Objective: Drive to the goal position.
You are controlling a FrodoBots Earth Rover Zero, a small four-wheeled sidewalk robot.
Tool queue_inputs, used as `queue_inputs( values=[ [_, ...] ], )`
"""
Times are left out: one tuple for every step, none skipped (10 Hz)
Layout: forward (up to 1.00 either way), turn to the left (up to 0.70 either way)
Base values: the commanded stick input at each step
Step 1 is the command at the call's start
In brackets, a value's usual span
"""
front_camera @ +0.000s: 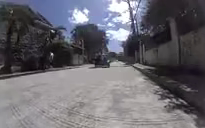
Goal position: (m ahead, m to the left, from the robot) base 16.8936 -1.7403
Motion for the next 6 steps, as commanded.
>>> queue_inputs(
  values=[
    [1.0,0.08],
    [1.0,0.1],
    [1.0,0.0],
    [1.0,0.1],
    [1.0,0.0],
    [1.0,0.0]
  ],
)
